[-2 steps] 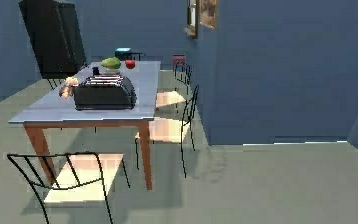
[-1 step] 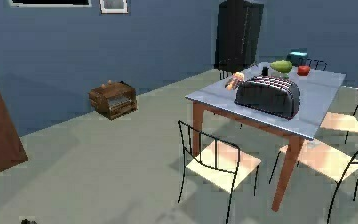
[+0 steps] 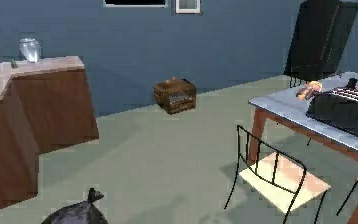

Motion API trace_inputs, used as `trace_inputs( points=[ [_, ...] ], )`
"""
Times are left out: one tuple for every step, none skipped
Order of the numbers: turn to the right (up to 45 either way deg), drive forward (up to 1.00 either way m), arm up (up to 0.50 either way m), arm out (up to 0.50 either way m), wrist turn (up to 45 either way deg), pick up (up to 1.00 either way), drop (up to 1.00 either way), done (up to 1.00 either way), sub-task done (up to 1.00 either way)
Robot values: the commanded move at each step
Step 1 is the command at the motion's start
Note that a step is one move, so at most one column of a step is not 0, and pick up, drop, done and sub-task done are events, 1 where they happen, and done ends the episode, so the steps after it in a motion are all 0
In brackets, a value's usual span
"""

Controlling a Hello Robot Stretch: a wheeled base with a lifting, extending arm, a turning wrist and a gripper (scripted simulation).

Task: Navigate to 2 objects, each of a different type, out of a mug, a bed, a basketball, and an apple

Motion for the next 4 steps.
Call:
trace_inputs(
  points=[
    [0.0,1.0,0.0,0.0,0.0,0.0,0.0,0.0,0.0],
    [0.0,0.1,0.0,0.0,0.0,0.0,0.0,0.0,0.0],
    [27.0,0.0,0.0,0.0,0.0,0.0,0.0,0.0,0.0],
    [3.0,0.0,0.0,0.0,0.0,0.0,0.0,0.0,0.0]
  ],
)
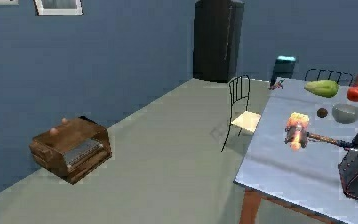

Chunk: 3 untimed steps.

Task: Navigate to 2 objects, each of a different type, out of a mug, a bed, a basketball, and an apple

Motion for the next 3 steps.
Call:
trace_inputs(
  points=[
    [0.0,0.75,0.0,0.0,0.0,0.0,0.0,0.0,0.0],
    [27.0,0.0,0.0,0.0,0.0,0.0,0.0,0.0,0.0],
    [0.0,0.9,0.0,0.0,0.0,0.0,0.0,0.0,0.0]
  ],
)
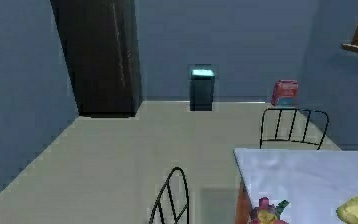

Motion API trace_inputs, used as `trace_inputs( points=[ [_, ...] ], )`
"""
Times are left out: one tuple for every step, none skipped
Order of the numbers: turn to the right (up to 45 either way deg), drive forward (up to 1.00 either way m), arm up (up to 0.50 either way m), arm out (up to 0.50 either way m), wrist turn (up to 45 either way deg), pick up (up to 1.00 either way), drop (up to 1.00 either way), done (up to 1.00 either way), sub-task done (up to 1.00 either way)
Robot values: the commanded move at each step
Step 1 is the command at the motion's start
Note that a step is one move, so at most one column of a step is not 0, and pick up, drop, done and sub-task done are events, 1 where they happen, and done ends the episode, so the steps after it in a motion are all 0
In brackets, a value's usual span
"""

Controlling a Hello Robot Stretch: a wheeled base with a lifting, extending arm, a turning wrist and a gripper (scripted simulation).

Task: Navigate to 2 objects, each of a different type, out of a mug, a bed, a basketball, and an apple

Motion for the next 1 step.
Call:
trace_inputs(
  points=[
    [45.0,0.0,0.0,0.0,0.0,0.0,0.0,0.0,0.0]
  ],
)
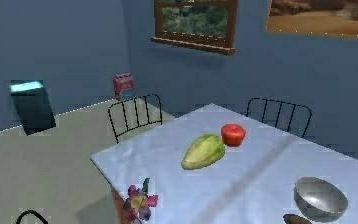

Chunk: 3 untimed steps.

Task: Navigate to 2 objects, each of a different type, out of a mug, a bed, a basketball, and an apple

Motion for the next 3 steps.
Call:
trace_inputs(
  points=[
    [15.0,0.0,0.0,0.0,0.0,0.0,0.0,0.0,0.0],
    [0.0,0.0,0.0,0.0,0.0,0.0,0.0,0.0,1.0],
    [45.0,0.0,0.0,0.0,0.0,0.0,0.0,0.0,0.0]
  ],
)
